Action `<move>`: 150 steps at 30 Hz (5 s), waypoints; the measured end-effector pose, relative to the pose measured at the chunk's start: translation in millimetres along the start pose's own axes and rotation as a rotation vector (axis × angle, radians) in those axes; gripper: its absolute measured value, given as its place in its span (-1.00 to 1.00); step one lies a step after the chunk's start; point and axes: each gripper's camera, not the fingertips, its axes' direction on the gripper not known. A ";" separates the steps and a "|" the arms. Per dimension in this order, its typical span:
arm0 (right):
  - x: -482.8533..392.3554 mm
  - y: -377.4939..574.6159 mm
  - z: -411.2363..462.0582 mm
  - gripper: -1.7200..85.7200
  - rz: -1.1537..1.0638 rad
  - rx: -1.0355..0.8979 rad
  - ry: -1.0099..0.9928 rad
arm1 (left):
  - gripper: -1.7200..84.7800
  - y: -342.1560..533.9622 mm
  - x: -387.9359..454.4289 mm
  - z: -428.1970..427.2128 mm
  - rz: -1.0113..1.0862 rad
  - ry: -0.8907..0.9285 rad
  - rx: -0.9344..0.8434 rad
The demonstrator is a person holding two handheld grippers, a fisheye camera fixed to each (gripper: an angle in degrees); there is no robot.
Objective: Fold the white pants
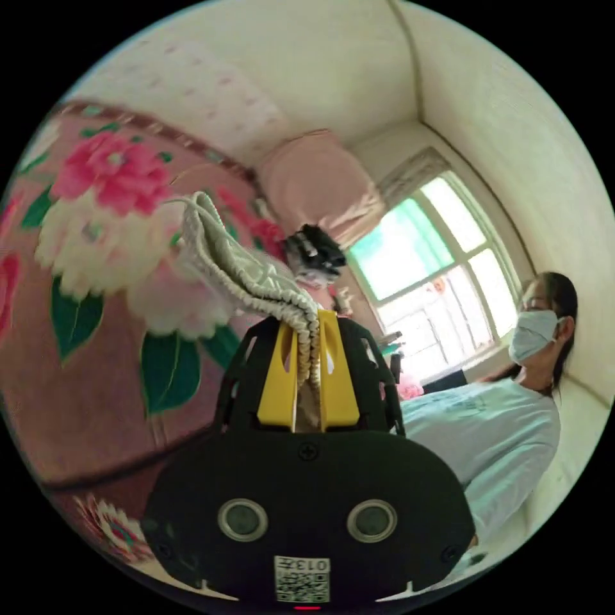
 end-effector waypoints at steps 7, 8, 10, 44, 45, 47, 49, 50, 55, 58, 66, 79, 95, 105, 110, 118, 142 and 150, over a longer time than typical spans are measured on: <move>-3.5 94.4 195.8 -0.93 0.098 -0.588 0.009 | -0.82 114.2 -89.5 -21.4 -0.518 -0.345 -0.142; -3.1 94.5 199.7 -0.93 0.120 -0.609 -0.028 | -0.82 116.7 -88.1 -24.8 -0.519 -0.346 -0.125; -6.1 91.2 198.3 -0.93 0.168 -0.649 -0.167 | -0.82 118.0 -78.7 -35.9 -0.524 -0.363 -0.075; -136.3 -243.1 182.1 -0.78 -0.264 -0.301 0.502 | -0.71 18.9 159.8 75.4 -0.324 -1.033 0.005; -162.6 -274.0 208.3 -0.78 -0.305 -0.287 0.451 | -0.70 -4.8 153.4 89.9 -0.284 -1.020 -0.052; -209.2 -319.3 253.0 -0.77 -0.384 -0.269 0.401 | -0.70 -40.2 144.2 111.1 -0.224 -1.021 -0.132; -272.2 -377.0 321.5 -0.76 -0.486 -0.259 0.358 | -0.70 -81.9 131.0 135.8 -0.152 -1.019 -0.207; -285.7 -391.2 340.2 -0.76 -0.504 -0.264 0.349 | -0.70 -91.2 127.4 140.8 -0.143 -1.017 -0.222; -355.1 -492.5 525.2 -0.73 -0.631 -0.413 0.379 | -0.67 -147.7 96.6 169.7 -0.100 -0.951 -0.306; -363.2 -515.2 617.2 -0.73 -0.670 -0.549 0.426 | -0.65 -154.7 87.0 183.4 -0.095 -0.941 -0.364; -356.4 -495.7 665.6 -0.92 -0.783 -0.631 0.501 | -0.93 -147.7 120.1 177.5 -0.092 -0.945 -0.276; -177.3 -442.6 227.8 -0.93 -0.341 -0.189 0.698 | -0.97 -165.4 198.8 155.5 -0.162 -0.934 0.005; -128.5 -327.1 251.4 -0.91 -0.162 -0.209 0.800 | -0.97 -178.9 263.8 175.7 -0.105 -1.020 -0.119; -156.7 -318.2 426.3 -0.96 -0.400 -0.468 0.812 | -0.97 -193.5 264.3 276.4 0.065 -1.208 -0.340; -162.3 -344.1 412.6 -0.96 -0.367 -0.411 0.854 | -0.97 -220.7 280.5 260.7 0.013 -1.198 -0.310; -198.9 -336.6 455.3 -0.96 -0.488 -0.435 0.618 | -0.96 -214.3 264.4 249.4 -0.035 -1.233 -0.377; -188.5 -506.1 579.7 -0.75 -0.961 -1.028 0.571 | -0.73 -275.7 213.7 268.6 0.387 -0.964 -0.853; -199.1 -516.2 561.0 -0.93 -0.888 -1.115 0.571 | -0.94 -251.1 211.9 299.2 0.371 -1.021 -0.889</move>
